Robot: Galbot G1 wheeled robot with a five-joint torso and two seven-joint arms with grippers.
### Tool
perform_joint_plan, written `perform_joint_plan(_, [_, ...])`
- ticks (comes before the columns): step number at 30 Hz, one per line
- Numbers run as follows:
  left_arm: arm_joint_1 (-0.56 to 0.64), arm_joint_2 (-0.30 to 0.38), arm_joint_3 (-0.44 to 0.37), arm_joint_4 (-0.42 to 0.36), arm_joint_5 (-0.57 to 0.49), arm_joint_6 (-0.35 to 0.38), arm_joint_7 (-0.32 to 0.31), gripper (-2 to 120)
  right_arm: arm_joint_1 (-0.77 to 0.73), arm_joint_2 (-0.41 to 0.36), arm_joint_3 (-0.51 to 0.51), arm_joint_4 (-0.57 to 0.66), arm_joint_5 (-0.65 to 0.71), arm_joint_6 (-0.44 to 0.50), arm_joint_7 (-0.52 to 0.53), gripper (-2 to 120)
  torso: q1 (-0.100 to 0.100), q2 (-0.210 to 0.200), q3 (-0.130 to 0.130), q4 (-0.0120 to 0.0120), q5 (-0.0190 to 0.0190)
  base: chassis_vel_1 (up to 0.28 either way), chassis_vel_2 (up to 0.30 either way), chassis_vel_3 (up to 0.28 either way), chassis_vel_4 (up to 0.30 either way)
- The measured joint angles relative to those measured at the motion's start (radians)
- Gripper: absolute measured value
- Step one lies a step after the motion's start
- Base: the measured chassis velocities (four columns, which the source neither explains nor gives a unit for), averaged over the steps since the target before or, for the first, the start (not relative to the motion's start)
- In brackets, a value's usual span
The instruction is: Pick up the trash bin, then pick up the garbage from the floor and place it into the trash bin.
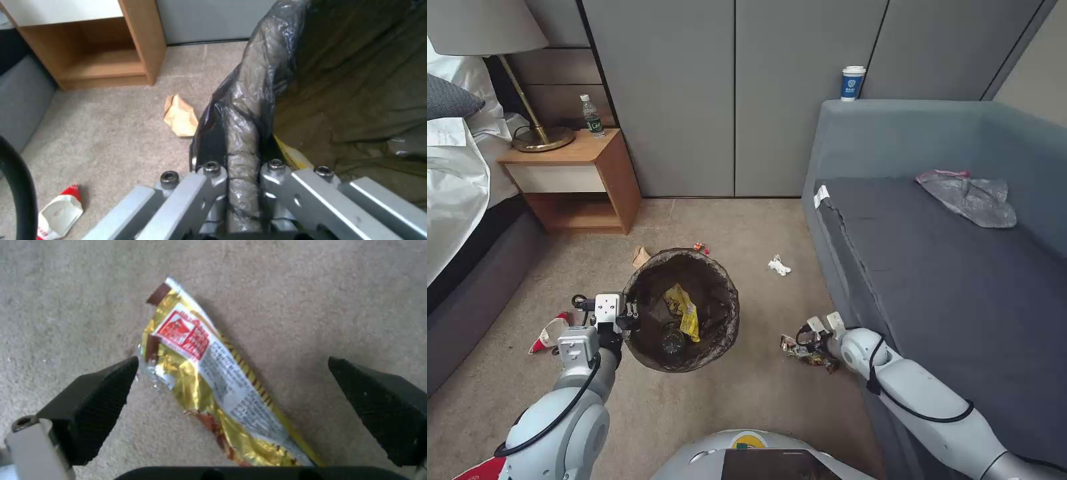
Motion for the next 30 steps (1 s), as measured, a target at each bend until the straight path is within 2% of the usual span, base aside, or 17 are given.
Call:
perform_joint_plan(7, [0.0, 0.005, 0.0, 0.0, -0.001, 0.0, 0.001, 2, 0.005, 0.015, -0.025, -0.015, 0.001, -0.013, 0.055, 100, 0.0, 0.0, 0.0, 0.0, 0.0, 0.0, 0.0, 0.0, 0.0])
perform_joint_plan(30, [-0.006, 0.007, 0.004, 0.009, 0.001, -0.001, 0.004, 2, -0.004, 0.039, -0.049, -0.031, -0.002, -0.059, 0.138, 100, 0.0, 0.0, 0.0, 0.0, 0.0, 0.0, 0.0, 0.0, 0.0])
